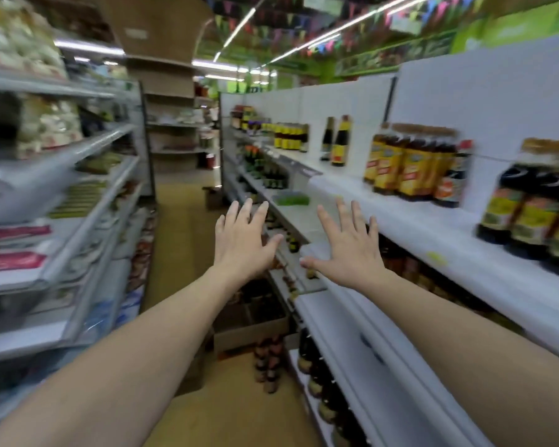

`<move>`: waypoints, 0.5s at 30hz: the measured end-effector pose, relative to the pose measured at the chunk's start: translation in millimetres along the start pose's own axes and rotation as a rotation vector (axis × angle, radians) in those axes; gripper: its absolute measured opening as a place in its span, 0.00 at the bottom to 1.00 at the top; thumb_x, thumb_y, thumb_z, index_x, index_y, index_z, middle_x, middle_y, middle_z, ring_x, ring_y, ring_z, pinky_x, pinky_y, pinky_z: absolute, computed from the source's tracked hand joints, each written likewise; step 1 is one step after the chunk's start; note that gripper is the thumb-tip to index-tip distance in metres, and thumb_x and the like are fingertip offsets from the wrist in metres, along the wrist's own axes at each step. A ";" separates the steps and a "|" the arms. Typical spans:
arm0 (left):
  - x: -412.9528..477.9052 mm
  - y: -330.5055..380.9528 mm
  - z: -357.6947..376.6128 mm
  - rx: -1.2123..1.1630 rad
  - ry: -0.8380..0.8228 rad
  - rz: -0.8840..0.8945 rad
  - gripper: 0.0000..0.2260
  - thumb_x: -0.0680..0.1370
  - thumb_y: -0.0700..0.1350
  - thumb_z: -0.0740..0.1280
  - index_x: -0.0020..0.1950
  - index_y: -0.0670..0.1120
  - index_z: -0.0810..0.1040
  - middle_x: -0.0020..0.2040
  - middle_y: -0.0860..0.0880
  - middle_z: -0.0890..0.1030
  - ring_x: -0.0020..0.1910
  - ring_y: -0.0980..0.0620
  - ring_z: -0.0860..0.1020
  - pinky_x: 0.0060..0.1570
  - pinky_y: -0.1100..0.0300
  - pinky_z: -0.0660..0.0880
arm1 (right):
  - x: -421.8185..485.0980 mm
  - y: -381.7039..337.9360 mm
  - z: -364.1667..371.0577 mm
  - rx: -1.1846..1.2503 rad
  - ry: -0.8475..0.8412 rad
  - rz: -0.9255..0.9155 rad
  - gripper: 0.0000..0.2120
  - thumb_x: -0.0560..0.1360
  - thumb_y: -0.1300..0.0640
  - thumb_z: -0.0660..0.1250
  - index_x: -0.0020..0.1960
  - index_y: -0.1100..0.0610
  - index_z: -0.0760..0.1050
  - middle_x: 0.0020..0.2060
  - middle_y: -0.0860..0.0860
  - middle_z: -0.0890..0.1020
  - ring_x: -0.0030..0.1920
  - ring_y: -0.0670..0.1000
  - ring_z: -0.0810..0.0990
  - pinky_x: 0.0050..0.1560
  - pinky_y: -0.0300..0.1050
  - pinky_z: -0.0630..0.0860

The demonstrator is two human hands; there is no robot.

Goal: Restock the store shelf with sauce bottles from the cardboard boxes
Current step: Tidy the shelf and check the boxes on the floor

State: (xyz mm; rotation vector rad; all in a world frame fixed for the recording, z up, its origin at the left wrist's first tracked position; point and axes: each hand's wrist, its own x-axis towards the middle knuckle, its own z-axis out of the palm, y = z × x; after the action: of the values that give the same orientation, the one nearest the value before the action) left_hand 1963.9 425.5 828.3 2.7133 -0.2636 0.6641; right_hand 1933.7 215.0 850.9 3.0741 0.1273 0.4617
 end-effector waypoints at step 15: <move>69.7 -162.1 140.3 0.150 -0.201 -0.250 0.34 0.81 0.68 0.58 0.84 0.58 0.53 0.85 0.48 0.52 0.84 0.42 0.46 0.80 0.40 0.47 | 171.1 -84.9 199.5 0.116 -0.299 -0.101 0.59 0.67 0.18 0.61 0.83 0.44 0.34 0.82 0.54 0.33 0.81 0.61 0.33 0.78 0.72 0.41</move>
State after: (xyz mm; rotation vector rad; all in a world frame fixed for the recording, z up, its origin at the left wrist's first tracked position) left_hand 2124.2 518.1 699.7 2.8922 0.0824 0.3531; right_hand 2149.0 310.7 706.7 3.1840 0.3090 -0.0126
